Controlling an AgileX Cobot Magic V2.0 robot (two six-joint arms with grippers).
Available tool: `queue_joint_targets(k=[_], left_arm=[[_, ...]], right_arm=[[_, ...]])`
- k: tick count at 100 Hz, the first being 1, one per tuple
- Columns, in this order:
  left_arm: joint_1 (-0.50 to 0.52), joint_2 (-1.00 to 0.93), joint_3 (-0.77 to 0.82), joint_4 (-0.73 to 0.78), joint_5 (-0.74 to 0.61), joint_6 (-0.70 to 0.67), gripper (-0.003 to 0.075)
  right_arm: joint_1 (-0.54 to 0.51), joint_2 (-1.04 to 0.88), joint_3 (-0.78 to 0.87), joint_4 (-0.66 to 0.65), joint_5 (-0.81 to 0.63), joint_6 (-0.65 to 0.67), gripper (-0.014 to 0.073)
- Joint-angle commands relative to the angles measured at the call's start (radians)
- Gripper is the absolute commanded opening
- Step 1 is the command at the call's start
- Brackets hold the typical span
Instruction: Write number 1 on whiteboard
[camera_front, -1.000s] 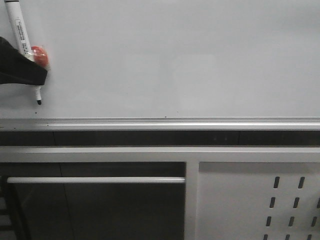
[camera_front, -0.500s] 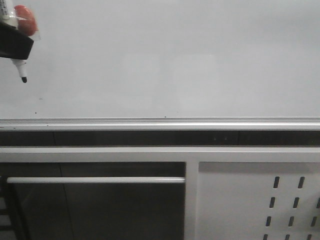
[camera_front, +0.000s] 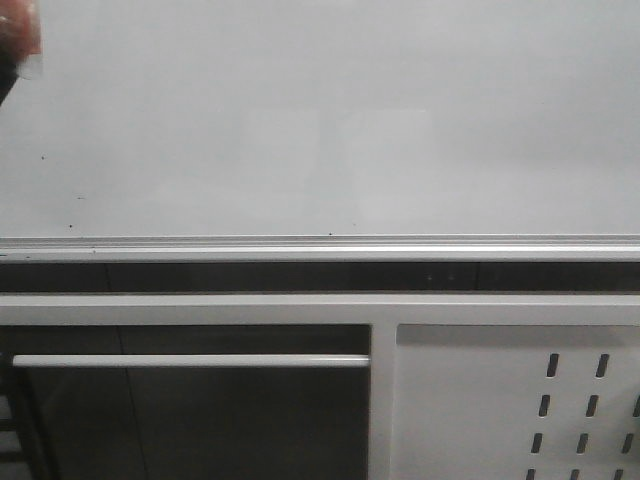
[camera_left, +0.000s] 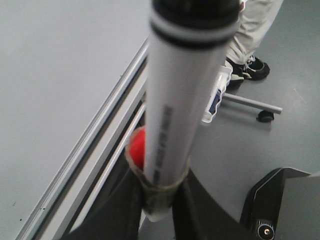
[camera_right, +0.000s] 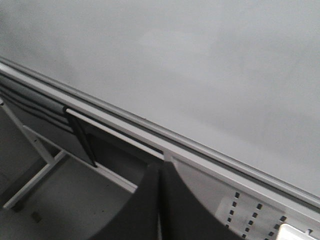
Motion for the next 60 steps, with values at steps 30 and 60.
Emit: queue_joint_targets(k=[30, 60], left_arm=[[-0.223, 0.115, -0.127, 0.161, -0.006, -0.198, -0.0018], [-0.287, 0.212, -0.213, 0.172, -0.029, -0.198, -0.0018]], right_arm=[[0.003, 0.151, -0.031, 0.264, -0.025, -0.167, 0.0017], [0.004, 0.232, -0.031, 0.326, 0.000, -0.167, 0.0293]])
